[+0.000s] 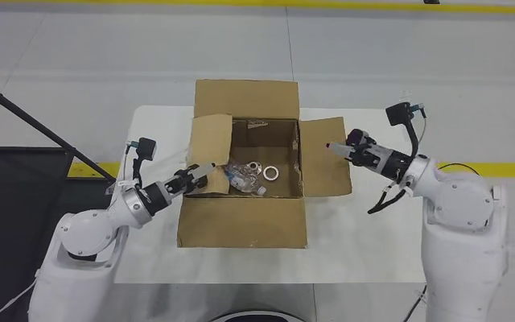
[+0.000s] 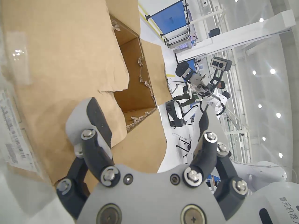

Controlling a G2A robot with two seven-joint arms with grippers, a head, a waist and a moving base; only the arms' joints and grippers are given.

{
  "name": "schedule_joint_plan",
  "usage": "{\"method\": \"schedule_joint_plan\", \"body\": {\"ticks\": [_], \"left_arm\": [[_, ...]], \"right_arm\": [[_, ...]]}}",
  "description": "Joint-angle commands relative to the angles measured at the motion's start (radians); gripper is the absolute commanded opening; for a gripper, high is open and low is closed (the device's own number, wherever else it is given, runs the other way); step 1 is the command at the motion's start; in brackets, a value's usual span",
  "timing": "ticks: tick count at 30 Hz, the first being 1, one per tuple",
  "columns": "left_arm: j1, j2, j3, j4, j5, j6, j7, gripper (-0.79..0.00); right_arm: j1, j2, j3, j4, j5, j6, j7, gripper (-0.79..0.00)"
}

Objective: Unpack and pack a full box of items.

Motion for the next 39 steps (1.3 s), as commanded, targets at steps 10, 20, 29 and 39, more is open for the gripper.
{"method": "schedule_joint_plan", "body": {"ticks": [10, 20, 29, 39], "left_arm": [[-0.029, 0.006, 0.046, 0.023, 0.031, 0.053, 0.024, 0.0], [-0.042, 0.012, 0.064, 0.036, 0.05, 0.072, 0.033, 0.0], [-0.039, 0.018, 0.063, 0.038, 0.042, 0.073, 0.041, 0.0], [-0.042, 0.024, 0.067, 0.042, 0.032, 0.071, 0.044, 0.0]], "right_arm": [[0.018, 0.033, 0.049, 0.159, 0.043, 0.055, 0.056, 0.0], [0.132, 0.056, -0.029, 0.314, 0.099, 0.01, 0.191, 0.0], [0.177, 0.07, -0.073, 0.341, 0.277, -0.085, 0.265, 0.0], [0.232, 0.077, -0.176, 0.315, 0.378, -0.108, 0.268, 0.0]]}}
